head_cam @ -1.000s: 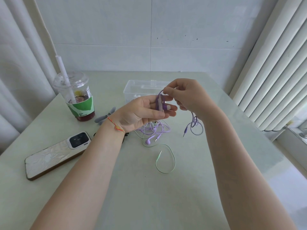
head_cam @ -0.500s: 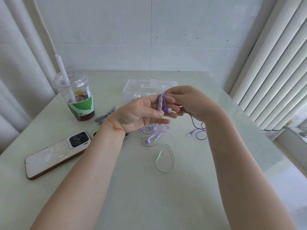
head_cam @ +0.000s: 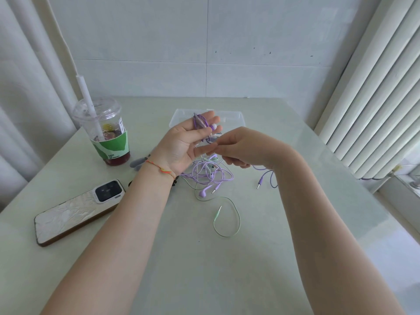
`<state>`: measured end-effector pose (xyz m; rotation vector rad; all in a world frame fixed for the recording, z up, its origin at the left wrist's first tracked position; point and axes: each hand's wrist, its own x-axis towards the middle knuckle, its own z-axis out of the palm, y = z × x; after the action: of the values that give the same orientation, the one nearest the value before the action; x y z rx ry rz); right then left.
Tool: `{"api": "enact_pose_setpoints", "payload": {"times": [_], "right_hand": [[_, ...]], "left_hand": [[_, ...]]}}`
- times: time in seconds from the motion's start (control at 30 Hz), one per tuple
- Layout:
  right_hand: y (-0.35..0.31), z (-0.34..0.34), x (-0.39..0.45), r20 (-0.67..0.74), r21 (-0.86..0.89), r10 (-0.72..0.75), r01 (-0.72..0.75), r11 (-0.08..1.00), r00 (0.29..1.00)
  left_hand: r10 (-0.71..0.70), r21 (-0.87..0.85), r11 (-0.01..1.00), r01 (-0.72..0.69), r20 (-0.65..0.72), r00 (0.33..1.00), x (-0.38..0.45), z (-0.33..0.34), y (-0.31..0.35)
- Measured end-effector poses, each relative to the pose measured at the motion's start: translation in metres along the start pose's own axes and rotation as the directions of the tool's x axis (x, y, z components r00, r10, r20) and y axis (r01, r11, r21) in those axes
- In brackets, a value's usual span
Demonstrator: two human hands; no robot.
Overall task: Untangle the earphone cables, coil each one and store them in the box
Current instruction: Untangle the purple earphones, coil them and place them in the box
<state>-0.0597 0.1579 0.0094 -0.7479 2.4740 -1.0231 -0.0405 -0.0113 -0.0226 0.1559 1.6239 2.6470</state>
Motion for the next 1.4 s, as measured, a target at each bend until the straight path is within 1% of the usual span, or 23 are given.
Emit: {"api": "enact_pose_setpoints", "payload": {"times": [0.07,0.13,0.23,0.3,0.37,0.43,0.5,0.57,0.63,0.7,0.73,0.8,0.9,0.97,1.03,1.13,1.23,1.33,1.4], "right_hand": [[-0.004,-0.001,-0.002,0.008,-0.072,0.004,-0.003,0.997,1.0],[-0.007,-0.003,-0.004,0.023,-0.148,0.012,-0.009,0.989,1.0],[-0.012,-0.002,-0.006,0.034,-0.233,0.022,-0.013,0.972,0.999],[-0.014,0.0,-0.007,0.04,-0.263,0.033,-0.021,0.964,0.999],[-0.017,0.001,-0.009,0.046,-0.275,0.03,-0.016,0.961,0.998],[-0.019,0.002,-0.01,0.029,-0.279,0.006,0.002,0.96,1.0],[-0.021,0.0,-0.011,-0.035,-0.232,-0.03,0.021,0.972,0.999],[-0.021,-0.004,-0.012,-0.136,-0.158,-0.065,0.043,0.987,0.989],[-0.019,-0.008,-0.01,-0.249,-0.122,-0.093,0.064,0.99,0.964],[-0.015,-0.011,-0.008,-0.339,-0.103,-0.105,0.074,0.992,0.935],[-0.013,-0.011,-0.006,-0.373,-0.086,-0.104,0.078,0.993,0.922],[-0.01,-0.012,-0.004,-0.42,-0.026,-0.098,0.095,0.995,0.902],[-0.006,-0.013,-0.001,-0.454,0.055,-0.073,0.109,0.993,0.888],[-0.004,-0.011,0.001,-0.42,0.066,-0.051,0.087,0.994,0.906],[-0.001,-0.008,0.002,-0.346,0.064,-0.035,0.061,0.996,0.938],[-0.001,-0.004,0.002,-0.231,0.056,-0.007,0.02,0.998,0.973],[-0.003,-0.002,0.001,-0.139,-0.014,0.006,-0.008,1.0,0.99],[-0.004,0.0,-0.001,-0.017,-0.117,0.026,-0.028,0.993,1.0],[-0.005,0.002,-0.002,0.04,-0.179,0.049,-0.041,0.983,0.998]], "left_hand": [[0.009,0.123,0.992,-0.004,-0.038,0.999,0.001,-0.001,-0.002],[0.006,0.195,0.981,0.006,-0.059,0.998,0.001,-0.002,-0.003],[-0.012,0.224,0.974,0.027,-0.07,0.997,0.003,-0.003,-0.005],[0.006,0.237,0.972,0.009,-0.061,0.998,0.004,-0.002,-0.007],[0.029,0.239,0.971,-0.017,-0.046,0.998,0.004,-0.001,-0.008],[0.042,0.298,0.954,-0.024,-0.054,0.998,0.005,-0.002,-0.01],[0.052,0.411,0.911,-0.02,-0.066,0.996,0.006,-0.002,-0.011],[0.019,0.47,0.883,0.015,-0.068,0.998,0.006,-0.001,-0.011],[-0.086,0.459,0.884,0.087,-0.023,0.996,0.004,0.003,-0.009],[-0.192,0.421,0.895,0.146,0.069,0.979,0.001,0.006,-0.006],[-0.221,0.393,0.905,0.163,0.108,0.969,-0.001,0.007,-0.005],[-0.242,0.288,0.939,0.186,0.172,0.955,-0.004,0.009,-0.003],[-0.214,0.102,0.976,0.195,0.243,0.946,-0.008,0.01,0.001],[-0.183,0.009,0.982,0.187,0.242,0.953,-0.009,0.01,0.005],[-0.145,-0.084,0.982,0.167,0.227,0.963,-0.009,0.009,0.008],[-0.085,-0.159,0.981,0.111,0.163,0.983,-0.008,0.008,0.008],[-0.033,-0.169,0.984,0.05,0.106,0.994,-0.006,0.005,0.006],[0.0,-0.136,0.991,0.007,0.051,0.999,-0.003,0.003,0.003],[0.011,-0.108,0.994,-0.009,0.015,1.0,-0.002,0.002,0.002]]}}
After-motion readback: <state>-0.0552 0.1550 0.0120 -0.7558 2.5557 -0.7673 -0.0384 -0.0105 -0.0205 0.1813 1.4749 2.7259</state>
